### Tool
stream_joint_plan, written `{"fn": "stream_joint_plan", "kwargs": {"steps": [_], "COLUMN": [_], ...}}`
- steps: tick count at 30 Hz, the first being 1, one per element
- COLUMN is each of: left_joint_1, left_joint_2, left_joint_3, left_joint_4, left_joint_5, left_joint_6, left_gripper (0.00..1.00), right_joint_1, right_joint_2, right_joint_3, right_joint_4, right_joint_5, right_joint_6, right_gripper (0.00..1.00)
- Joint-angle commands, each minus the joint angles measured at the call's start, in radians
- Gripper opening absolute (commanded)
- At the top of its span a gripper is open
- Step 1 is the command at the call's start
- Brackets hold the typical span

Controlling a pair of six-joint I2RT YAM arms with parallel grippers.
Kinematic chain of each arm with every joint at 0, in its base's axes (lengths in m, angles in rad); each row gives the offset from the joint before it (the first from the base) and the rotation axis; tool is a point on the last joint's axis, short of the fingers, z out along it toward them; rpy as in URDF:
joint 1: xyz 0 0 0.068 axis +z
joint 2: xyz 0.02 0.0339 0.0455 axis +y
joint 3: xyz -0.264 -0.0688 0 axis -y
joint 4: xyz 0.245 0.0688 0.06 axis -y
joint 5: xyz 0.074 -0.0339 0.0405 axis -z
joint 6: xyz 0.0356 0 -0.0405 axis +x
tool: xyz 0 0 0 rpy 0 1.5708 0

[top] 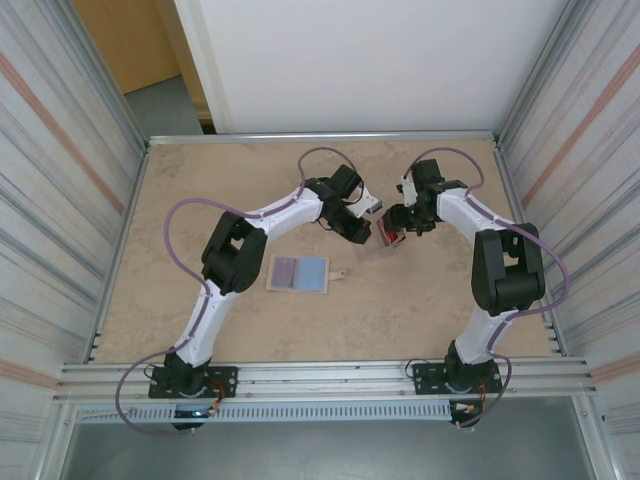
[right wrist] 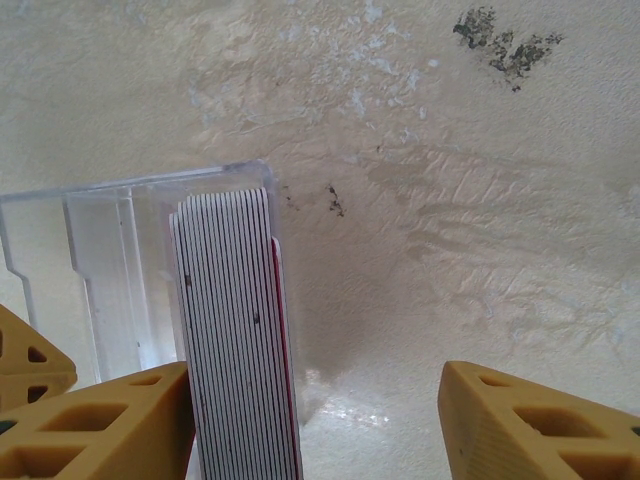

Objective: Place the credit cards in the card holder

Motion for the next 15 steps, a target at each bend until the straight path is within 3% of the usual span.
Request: {"fn": "stream_joint_plan", "kwargs": {"steps": [1,15], "left_joint_1": [-0.001,-0.01], "left_joint_2": [0.001,0.006], "left_joint_3": [-0.034,-0.026], "left_joint_4": [-0.045,-0.048], "left_joint_5": [-0.029,-0.031], "left_joint_6": [0.012,0.016], "left_gripper": [0.0,0.0], "right_joint_1": [-0.001,0.0], "right_joint_2": [-0.029,-0.059], "right_joint_3": [0.028,0.026], "right_joint_4": [-0.032,-0.037], "right_joint_5": [0.025,0.019], "right_joint_6": [-0.025,-0.029], "right_gripper": [0.62,0.61]}}
